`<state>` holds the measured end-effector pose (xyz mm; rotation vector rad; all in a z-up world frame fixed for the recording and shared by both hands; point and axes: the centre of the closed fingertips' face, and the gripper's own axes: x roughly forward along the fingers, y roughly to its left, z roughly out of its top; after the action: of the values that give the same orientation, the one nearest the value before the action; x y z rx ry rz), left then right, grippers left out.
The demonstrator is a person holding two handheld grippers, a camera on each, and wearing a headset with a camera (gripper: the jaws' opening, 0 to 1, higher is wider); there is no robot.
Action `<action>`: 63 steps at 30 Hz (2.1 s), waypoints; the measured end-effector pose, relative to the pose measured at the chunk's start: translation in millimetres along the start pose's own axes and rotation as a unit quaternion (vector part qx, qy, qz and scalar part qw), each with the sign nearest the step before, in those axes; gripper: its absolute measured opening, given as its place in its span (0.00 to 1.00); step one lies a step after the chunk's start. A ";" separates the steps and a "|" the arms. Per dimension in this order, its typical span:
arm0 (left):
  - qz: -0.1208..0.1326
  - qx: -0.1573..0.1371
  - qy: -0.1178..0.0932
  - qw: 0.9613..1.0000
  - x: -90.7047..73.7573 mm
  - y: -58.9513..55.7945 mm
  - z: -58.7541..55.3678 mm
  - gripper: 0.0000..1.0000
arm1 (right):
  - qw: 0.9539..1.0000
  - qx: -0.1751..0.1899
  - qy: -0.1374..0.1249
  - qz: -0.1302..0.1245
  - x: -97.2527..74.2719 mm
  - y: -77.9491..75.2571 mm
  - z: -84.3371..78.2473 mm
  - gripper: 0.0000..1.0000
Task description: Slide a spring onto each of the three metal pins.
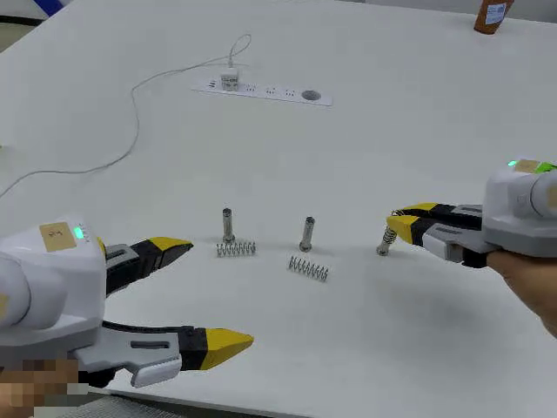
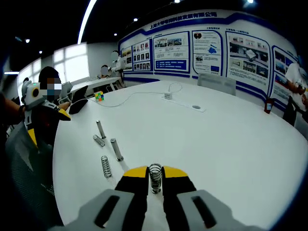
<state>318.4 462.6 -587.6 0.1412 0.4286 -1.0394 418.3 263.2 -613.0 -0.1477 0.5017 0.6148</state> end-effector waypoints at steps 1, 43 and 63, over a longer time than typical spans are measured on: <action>0.000 0.000 0.000 1.000 0.0 0.0 0.0 0.80 | 1.000 0.000 0.002 0.000 0.4 0.1 -1.1 0.12; 0.001 -0.002 -0.005 1.000 0.1 0.6 1.2 0.80 | 0.995 -0.001 0.101 0.018 -2.2 22.4 -50.8 0.17; 0.003 -0.001 -0.007 1.000 -0.8 0.9 2.3 0.80 | 0.990 -0.050 0.104 0.086 22.5 66.5 -29.6 0.16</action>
<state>319.4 463.0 -585.3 0.1325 0.4159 -1.0344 383.2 320.4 -648.9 -0.2673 0.6901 0.7991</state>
